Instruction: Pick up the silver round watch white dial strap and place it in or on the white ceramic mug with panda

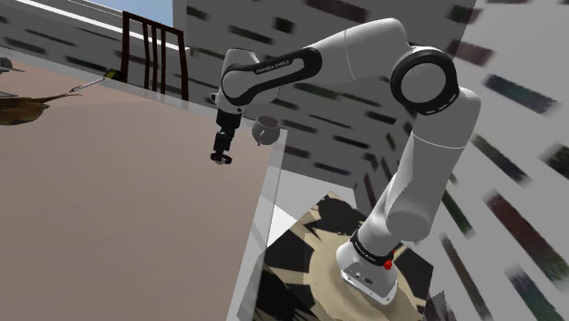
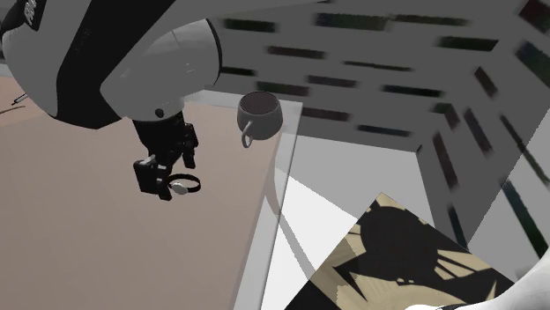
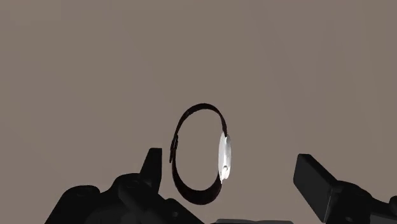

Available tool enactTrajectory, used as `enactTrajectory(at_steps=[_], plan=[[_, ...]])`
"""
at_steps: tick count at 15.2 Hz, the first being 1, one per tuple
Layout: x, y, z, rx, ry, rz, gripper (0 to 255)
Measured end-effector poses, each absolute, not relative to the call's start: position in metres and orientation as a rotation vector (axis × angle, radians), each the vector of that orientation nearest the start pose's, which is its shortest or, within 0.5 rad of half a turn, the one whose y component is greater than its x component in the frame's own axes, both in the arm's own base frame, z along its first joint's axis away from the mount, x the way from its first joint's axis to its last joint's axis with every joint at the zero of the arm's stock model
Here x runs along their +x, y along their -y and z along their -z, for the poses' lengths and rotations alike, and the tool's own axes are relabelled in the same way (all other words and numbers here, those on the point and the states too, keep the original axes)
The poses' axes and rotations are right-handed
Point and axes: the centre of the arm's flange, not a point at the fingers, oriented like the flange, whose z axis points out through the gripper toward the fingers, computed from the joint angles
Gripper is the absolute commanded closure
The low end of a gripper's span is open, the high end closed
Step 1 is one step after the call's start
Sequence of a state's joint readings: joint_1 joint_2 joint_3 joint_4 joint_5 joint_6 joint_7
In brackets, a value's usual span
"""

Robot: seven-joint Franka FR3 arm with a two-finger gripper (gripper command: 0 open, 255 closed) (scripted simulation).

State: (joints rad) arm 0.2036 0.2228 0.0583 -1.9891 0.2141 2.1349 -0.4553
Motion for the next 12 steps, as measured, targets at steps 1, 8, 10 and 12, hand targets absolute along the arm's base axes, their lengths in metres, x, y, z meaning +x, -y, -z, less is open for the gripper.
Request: enactTrajectory(at_steps=[1,8,10,12], plan=[[0.5652,-0.1601,-0.3458,-2.815,0.862,-0.086,0],[0.5651,-0.1602,-0.3449,-2.816,0.862,-0.086,255],[0.5651,-0.1602,-0.3449,-2.816,0.862,-0.086,255],[0.5651,-0.1602,-0.3449,-2.816,0.862,-0.086,255]])
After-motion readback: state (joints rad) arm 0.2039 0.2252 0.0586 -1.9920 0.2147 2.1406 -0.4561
